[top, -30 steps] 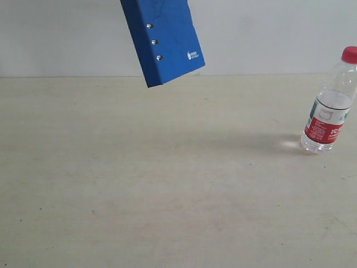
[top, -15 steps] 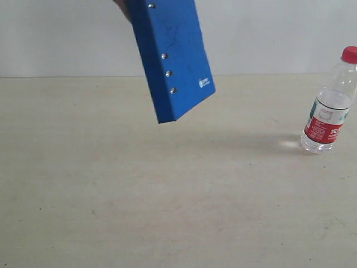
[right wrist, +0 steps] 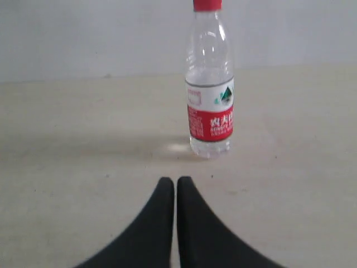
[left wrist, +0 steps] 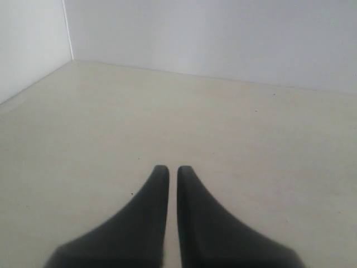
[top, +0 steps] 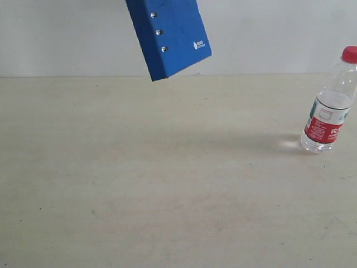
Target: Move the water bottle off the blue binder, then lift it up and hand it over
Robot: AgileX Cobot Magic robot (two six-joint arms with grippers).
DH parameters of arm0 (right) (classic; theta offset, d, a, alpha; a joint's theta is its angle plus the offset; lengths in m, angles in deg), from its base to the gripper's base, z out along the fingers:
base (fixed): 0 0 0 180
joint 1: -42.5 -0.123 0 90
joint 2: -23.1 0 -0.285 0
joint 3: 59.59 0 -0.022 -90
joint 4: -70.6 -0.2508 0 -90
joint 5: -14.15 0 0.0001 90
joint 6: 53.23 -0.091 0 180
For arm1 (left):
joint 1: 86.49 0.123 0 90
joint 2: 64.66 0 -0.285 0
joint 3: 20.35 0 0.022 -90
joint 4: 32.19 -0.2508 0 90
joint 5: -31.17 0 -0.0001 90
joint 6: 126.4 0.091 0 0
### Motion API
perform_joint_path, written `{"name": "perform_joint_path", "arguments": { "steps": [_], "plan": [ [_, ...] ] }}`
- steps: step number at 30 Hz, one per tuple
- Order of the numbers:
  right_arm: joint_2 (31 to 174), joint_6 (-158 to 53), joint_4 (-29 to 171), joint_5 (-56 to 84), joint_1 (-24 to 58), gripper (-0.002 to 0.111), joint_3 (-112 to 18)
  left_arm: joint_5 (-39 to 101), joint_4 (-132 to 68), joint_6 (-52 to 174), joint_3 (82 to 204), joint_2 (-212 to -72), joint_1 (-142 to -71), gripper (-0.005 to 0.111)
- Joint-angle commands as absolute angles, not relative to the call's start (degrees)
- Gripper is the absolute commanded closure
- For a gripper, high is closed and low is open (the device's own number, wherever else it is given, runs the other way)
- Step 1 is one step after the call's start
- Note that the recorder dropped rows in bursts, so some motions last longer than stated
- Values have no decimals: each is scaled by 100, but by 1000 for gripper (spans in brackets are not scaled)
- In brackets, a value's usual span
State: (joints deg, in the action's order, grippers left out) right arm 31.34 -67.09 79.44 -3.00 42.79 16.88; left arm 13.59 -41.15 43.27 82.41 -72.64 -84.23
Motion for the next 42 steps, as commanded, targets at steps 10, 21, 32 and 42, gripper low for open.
{"name": "perform_joint_path", "arguments": {
  "steps": [10, 21, 32, 42],
  "plan": [
    [3158, -6899, 7844, -682, 4314, 108, 1763, 1442, -4111, 4342, 8243, -7245, -8405, 101],
    [3158, -6974, 7855, -606, 4314, 108, 1763, 1496, -4111, 4342, 8243, -7245, -8492, 101],
    [3158, -6906, 7855, -596, 4314, 108, 1763, 1507, -4108, 4342, 8243, -7245, -9493, 101],
    [3158, -6919, 7855, -535, 4314, 108, 1763, 1480, -4108, 4342, 8243, -7245, -9493, 101]
  ]
}}
